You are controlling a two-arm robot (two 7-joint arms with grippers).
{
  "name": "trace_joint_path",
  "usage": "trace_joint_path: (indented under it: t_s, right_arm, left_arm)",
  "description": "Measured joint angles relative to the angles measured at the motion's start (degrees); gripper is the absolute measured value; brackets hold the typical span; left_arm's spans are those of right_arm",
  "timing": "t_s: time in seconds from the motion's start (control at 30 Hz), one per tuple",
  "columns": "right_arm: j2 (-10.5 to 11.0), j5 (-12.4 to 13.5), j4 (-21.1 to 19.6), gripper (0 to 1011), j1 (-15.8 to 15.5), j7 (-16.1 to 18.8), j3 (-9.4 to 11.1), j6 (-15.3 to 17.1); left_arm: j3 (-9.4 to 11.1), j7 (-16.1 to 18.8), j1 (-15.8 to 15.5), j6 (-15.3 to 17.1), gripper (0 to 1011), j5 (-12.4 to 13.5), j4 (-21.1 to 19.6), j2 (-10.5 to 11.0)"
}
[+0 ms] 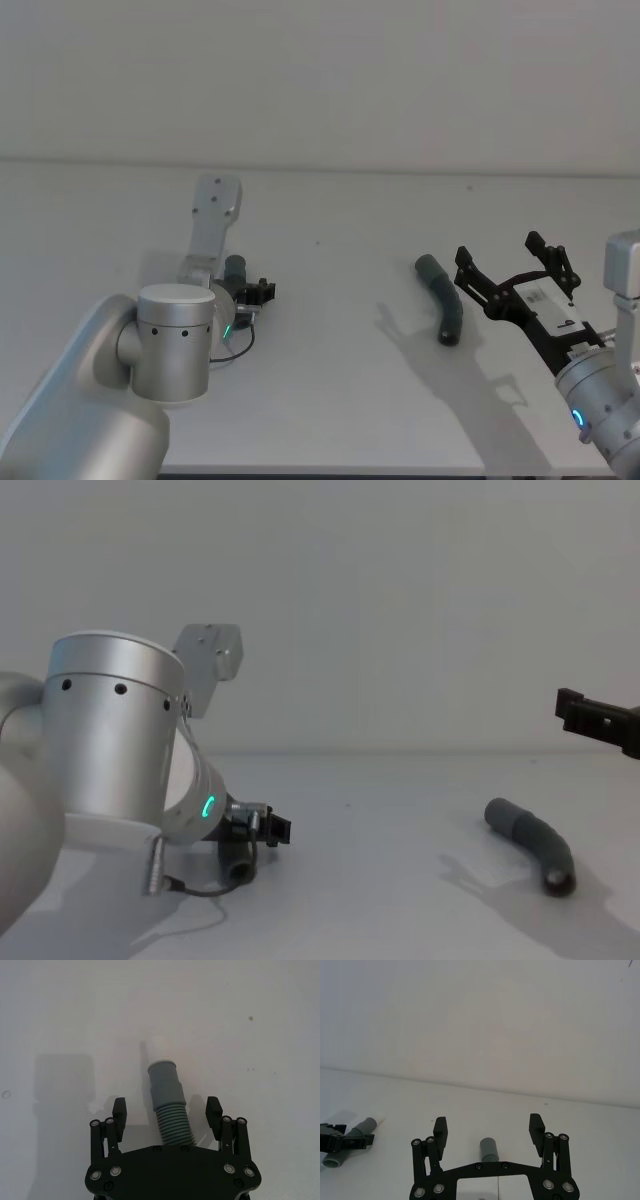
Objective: Use both hands to pick up one end of the pipe from the table, align the ends, and insert them.
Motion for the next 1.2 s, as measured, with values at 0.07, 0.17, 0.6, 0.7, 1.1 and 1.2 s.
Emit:
trace_joint_path:
  t_s: [0.07,0.17,0.6,0.7,1.1,1.2]
  right_arm:
    - [0.0,0.0,0.0,1001,0.0,0.0,0.0,0.0]
    - [0.0,0.0,0.0,1001,0.0,0.0,0.0,0.0]
    - [0.0,0.0,0.0,1001,0.0,0.0,0.0,0.0]
    - [0.0,0.0,0.0,1001,0.0,0.0,0.0,0.0]
    - [0.0,-0.02,0.01,1001,0.03,0.0,0.01,0.06]
    - [0.02,-0.17,0.07,1001,0.26,0.0,0.01,0.74]
  left_arm:
    - [-0.06,-0.04,0.0,0.0,945,0.01,0.05,-0.07]
    - [-0.14,-0.11,0.0,0.0,865,0.02,0.14,-0.19]
    - [-0.33,-0.23,0.01,0.0,485,0.03,0.34,-0.45]
    - [-0.36,-0.25,0.01,0.0,380,0.04,0.36,-0.48]
    - [-0.42,-0.3,0.02,-0.02,341,0.03,0.43,-0.54]
    - [-0.42,-0.3,0.02,-0.03,341,0.03,0.45,-0.55]
